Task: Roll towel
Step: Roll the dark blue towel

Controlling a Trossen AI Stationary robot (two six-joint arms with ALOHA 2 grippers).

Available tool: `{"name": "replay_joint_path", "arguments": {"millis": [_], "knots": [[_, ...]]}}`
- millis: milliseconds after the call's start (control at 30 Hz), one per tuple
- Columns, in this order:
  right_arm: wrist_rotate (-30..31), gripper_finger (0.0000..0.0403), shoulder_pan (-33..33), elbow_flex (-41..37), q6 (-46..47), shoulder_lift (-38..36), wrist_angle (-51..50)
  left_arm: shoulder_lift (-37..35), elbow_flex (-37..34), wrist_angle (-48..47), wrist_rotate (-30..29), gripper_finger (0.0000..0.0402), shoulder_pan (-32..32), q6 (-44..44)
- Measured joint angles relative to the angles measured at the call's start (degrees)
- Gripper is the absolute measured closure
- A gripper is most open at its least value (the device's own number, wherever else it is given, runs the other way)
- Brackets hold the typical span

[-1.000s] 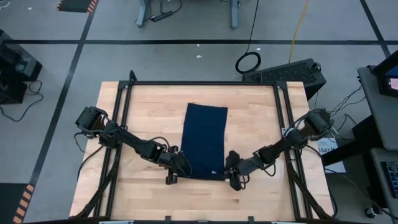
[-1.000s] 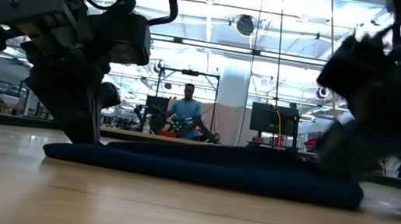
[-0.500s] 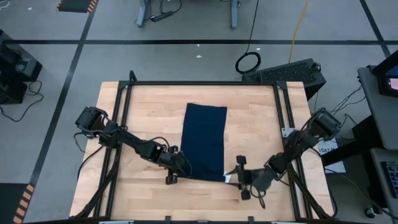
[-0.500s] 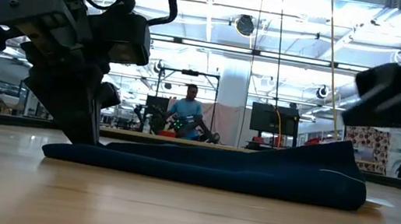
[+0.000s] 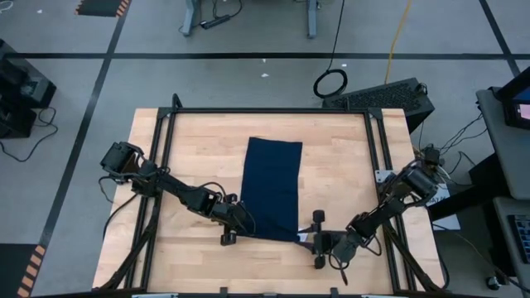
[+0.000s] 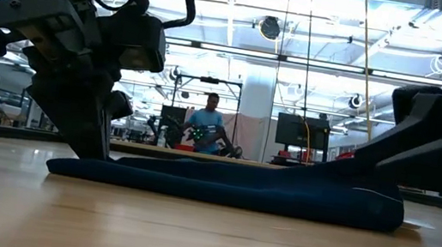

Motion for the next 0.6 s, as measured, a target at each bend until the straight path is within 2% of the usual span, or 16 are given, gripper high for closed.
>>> {"name": "replay_joint_path", "arguments": {"millis": [167, 267, 333, 600], "knots": [[1.7, 0.0207, 1.8, 0.0, -4.7, -2.2, 2.0, 0.0, 0.0, -0.1, 0.0, 0.0391, 0.0, 0.0], [-2.0, 0.0188, 2.6, 0.1, -6.9, -2.0, 2.8, 0.0, 0.0, -0.3, 0.0, 0.0391, 0.0, -0.4], [-3.9, 0.0185, 2.6, 0.1, -5.7, -1.3, 2.9, 0.0, 0.0, -0.3, 0.0, 0.0391, 0.0, -1.0], [-4.2, 0.0185, 0.3, 0.8, -4.3, 3.4, 4.6, 0.0, 0.0, -0.4, 0.0, 0.0391, 0.0, -1.3]]}}
